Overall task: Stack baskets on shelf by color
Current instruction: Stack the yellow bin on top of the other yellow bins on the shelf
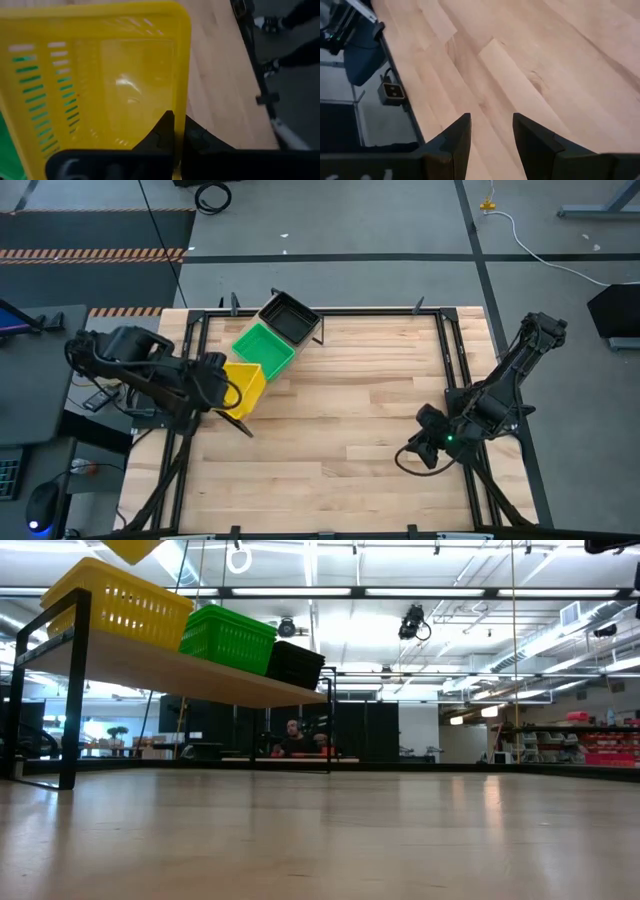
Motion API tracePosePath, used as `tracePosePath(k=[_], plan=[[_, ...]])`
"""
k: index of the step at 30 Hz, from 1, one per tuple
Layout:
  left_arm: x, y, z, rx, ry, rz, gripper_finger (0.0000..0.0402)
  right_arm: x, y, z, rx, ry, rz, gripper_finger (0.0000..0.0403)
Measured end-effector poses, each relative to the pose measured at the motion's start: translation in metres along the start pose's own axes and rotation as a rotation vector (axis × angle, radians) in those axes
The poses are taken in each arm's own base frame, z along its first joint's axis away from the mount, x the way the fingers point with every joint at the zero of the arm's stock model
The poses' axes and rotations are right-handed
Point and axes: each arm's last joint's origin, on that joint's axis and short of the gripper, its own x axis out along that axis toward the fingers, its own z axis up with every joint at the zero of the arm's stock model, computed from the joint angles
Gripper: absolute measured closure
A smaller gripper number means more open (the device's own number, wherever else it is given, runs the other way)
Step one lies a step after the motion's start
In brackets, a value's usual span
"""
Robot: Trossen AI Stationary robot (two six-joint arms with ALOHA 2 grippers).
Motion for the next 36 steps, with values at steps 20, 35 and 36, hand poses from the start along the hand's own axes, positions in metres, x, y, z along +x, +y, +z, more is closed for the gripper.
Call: tracePosePath(k=[20,35,36], plan=[[0.039,0.008,-0.043,0.362,0.197,0.058,0.0392,0.004,-0.004,0.011,0.136,-0.034,-0.043,0.0250],[0.057,0.011,-0.063,0.432,0.289,0.064,0.0390,0.005,-0.004,0.013,0.176,-0.040,-0.045,0.0250],[0.057,0.011,-0.063,0.434,0.290,0.066,0.0390,0.005,-0.004,0.013,0.176,-0.040,-0.045,0.0250]])
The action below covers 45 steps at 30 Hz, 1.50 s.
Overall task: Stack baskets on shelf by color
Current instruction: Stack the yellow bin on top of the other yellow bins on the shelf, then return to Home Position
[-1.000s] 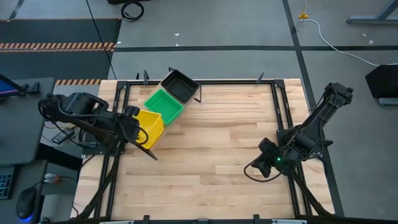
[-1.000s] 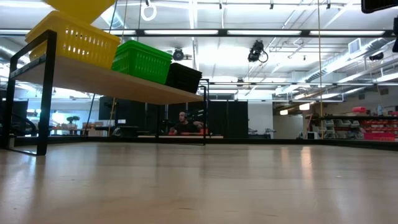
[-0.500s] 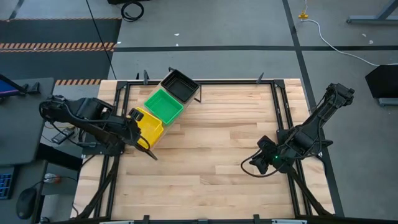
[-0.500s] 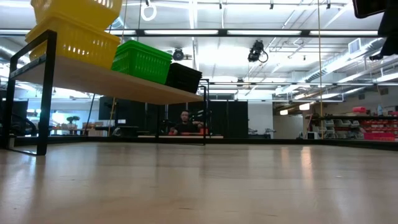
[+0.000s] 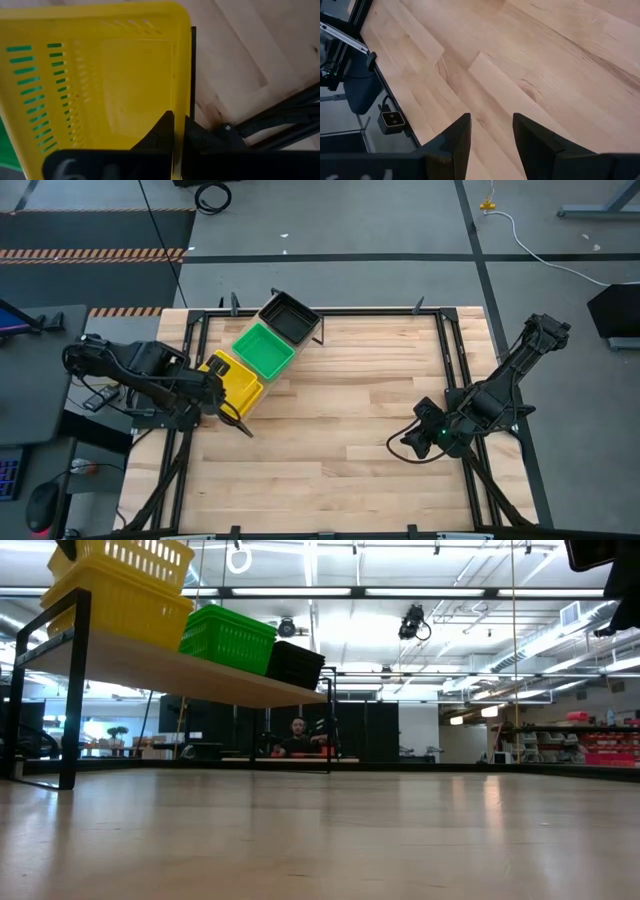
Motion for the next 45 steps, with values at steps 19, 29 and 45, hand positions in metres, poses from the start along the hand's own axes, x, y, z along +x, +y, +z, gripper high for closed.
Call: tracePosePath(k=[19,29,45], plan=[[0.014,-0.004,-0.004,-0.020,0.048,-0.032,0.0350,0.000,0.001,0.000,0.002,0.000,0.007,0.0250],[0.014,-0.004,-0.004,-0.053,0.046,-0.038,0.0288,0.000,0.001,-0.001,0.006,0.028,0.013,0.0250],[0.014,-0.003,-0.004,-0.229,0.059,0.006,0.0251,0.000,0.001,-0.004,0.022,0.146,0.011,0.0250]])
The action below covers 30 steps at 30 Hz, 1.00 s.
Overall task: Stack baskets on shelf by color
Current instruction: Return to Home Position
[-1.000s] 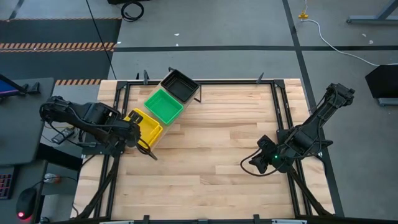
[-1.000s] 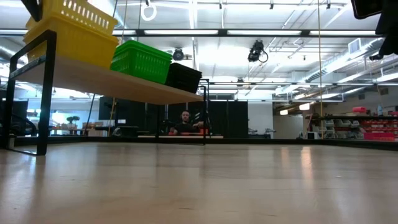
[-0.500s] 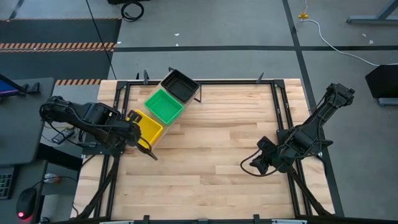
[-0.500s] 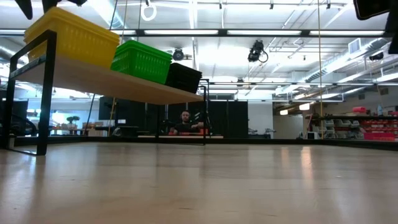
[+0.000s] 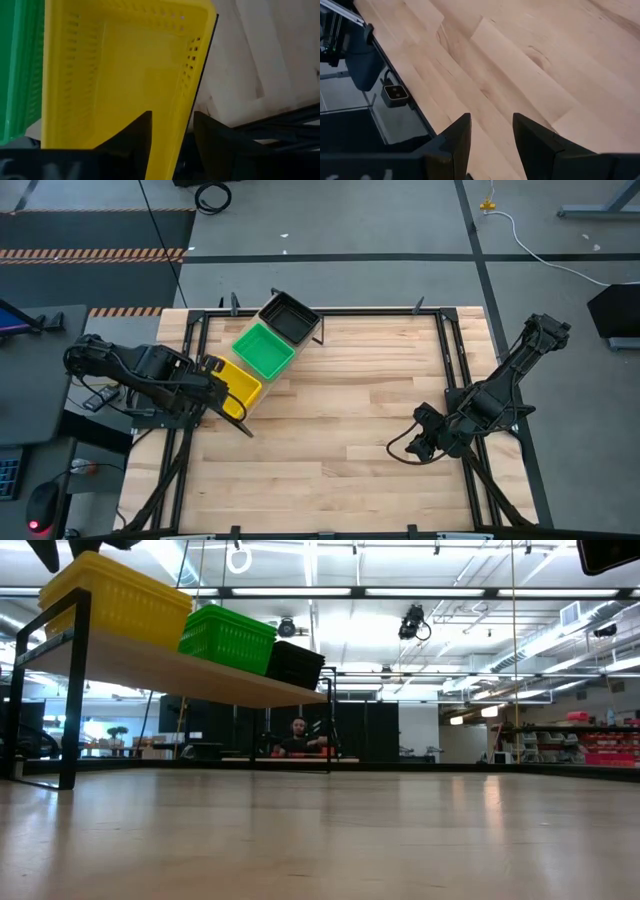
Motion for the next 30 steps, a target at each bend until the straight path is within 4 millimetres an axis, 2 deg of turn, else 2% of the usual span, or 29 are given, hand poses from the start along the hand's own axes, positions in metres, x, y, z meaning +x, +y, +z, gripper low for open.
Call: tracePosePath(k=[6,16,23,27,30], plan=[[-0.005,0.002,0.000,-0.039,-0.016,0.029,0.0256,0.000,0.000,-0.001,0.025,0.023,-0.001,0.0250],[-0.042,0.009,0.001,-0.066,-0.165,0.049,0.0252,0.000,0.001,-0.001,0.036,0.023,0.006,0.0250],[-0.088,0.018,-0.006,-0.205,-0.346,0.138,0.0261,0.001,0.005,0.004,0.045,-0.013,0.048,0.0250],[-0.121,0.026,-0.020,-0.325,-0.495,0.229,0.0276,-0.009,0.013,0.016,0.011,-0.170,0.125,0.0250],[-0.146,0.029,-0.041,-0.442,-0.672,0.279,0.0292,-0.028,0.019,0.030,-0.055,-0.332,0.162,0.0252]])
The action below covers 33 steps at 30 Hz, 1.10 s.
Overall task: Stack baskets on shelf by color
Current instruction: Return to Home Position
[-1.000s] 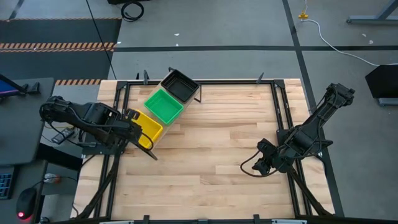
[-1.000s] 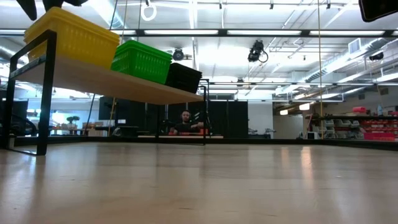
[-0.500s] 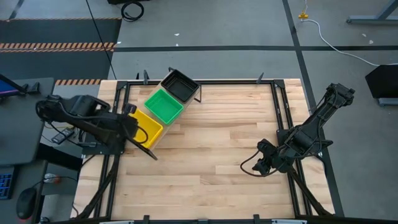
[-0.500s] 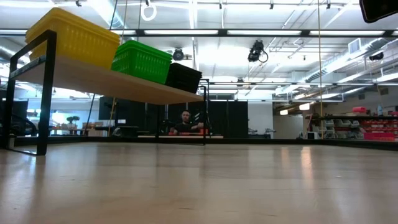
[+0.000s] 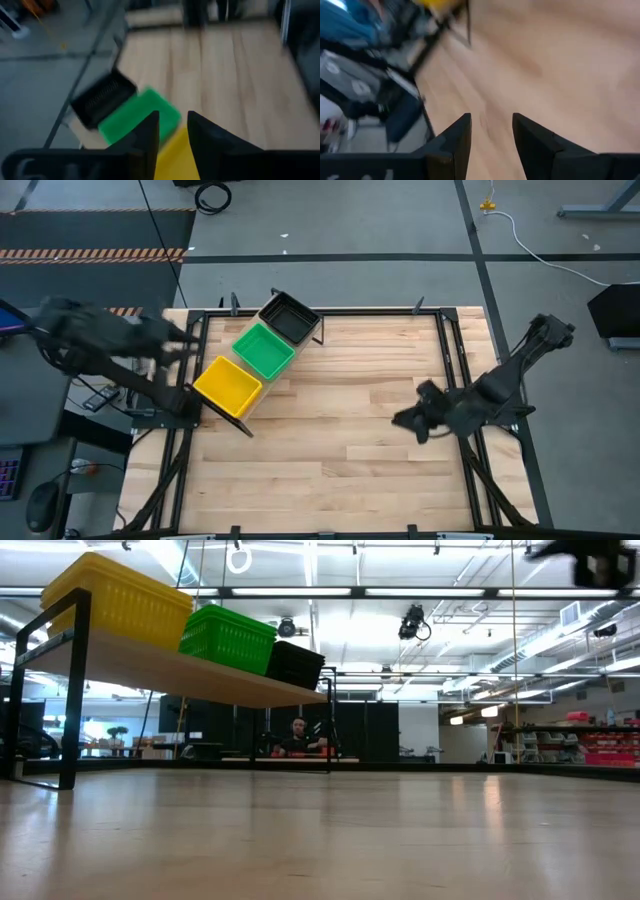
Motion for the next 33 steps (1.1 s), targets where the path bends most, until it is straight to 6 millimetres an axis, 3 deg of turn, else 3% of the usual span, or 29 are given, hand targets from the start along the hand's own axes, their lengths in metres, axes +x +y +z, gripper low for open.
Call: tracePosePath(k=[6,9,12,21,27,33], plan=[[-0.039,0.024,-0.014,-0.194,-0.293,0.035,0.0351,-0.032,0.004,0.033,-0.256,-0.185,0.041,0.0291],[-0.043,0.028,-0.026,-0.238,-0.326,0.066,0.0389,-0.046,-0.007,0.041,-0.351,-0.197,0.016,0.0343],[-0.040,0.029,-0.041,-0.322,-0.315,0.091,0.0394,-0.060,-0.021,0.049,-0.400,-0.206,0.000,0.0392],[-0.028,0.029,-0.082,-0.446,-0.362,0.110,0.0399,-0.115,-0.059,0.073,-0.393,-0.361,0.116,0.0396],[-0.023,0.023,-0.113,-0.394,-0.535,-0.130,0.0400,-0.146,-0.087,0.084,-0.373,-0.480,0.201,0.0398],[-0.014,0.019,-0.163,-0.391,-0.862,-0.328,0.0400,-0.166,-0.115,0.090,-0.363,-0.598,0.250,0.0398]])
